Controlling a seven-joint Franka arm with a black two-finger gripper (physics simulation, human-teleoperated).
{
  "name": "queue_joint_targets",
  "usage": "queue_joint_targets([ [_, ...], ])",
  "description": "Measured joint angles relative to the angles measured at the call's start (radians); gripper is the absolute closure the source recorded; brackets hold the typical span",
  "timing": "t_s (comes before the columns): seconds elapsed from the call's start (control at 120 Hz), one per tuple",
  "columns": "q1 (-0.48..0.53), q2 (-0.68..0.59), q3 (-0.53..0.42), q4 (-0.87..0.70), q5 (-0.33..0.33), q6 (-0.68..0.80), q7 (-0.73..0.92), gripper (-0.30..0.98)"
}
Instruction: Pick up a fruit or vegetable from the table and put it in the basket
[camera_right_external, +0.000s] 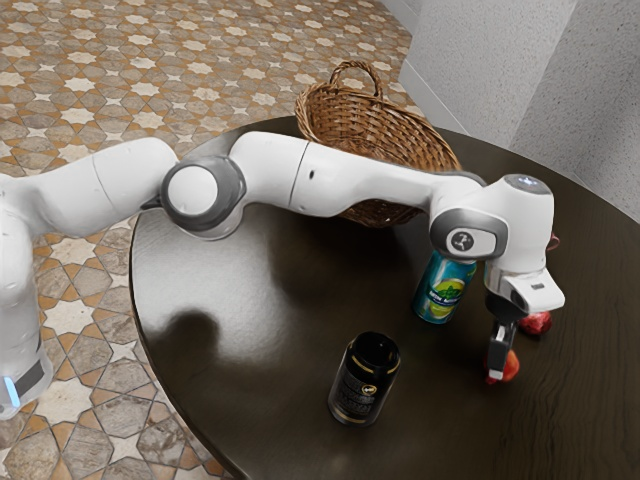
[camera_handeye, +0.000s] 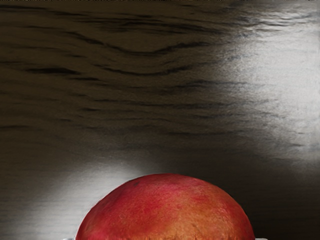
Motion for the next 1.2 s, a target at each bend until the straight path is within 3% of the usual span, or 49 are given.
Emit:
queue_joint_targets([
  [0.183, 0.001, -0.029, 0.001, -0.001, -0.002, 0.000, -0.001, 0.32],
  [0.283, 0.006, -0.118, 0.032, -0.039, -0.006, -0.002, -0.002, 0.33],
  [0.433, 0.040, -0.315, 0.064, -0.133, -0.014, -0.031, -0.007, 0.33],
  [0.592, 0.083, -0.626, 0.220, -0.284, -0.096, -0.087, -0.013, 0.32],
  [0.758, 0.169, -0.820, 0.329, -0.377, -0.179, -0.165, -0.017, 0.32],
  [0.95, 0.327, -0.845, 0.358, -0.411, -0.248, -0.240, -0.016, 0.33],
  [1.2, 0.455, -0.815, 0.356, -0.414, -0.278, -0.274, -0.013, 0.33],
])
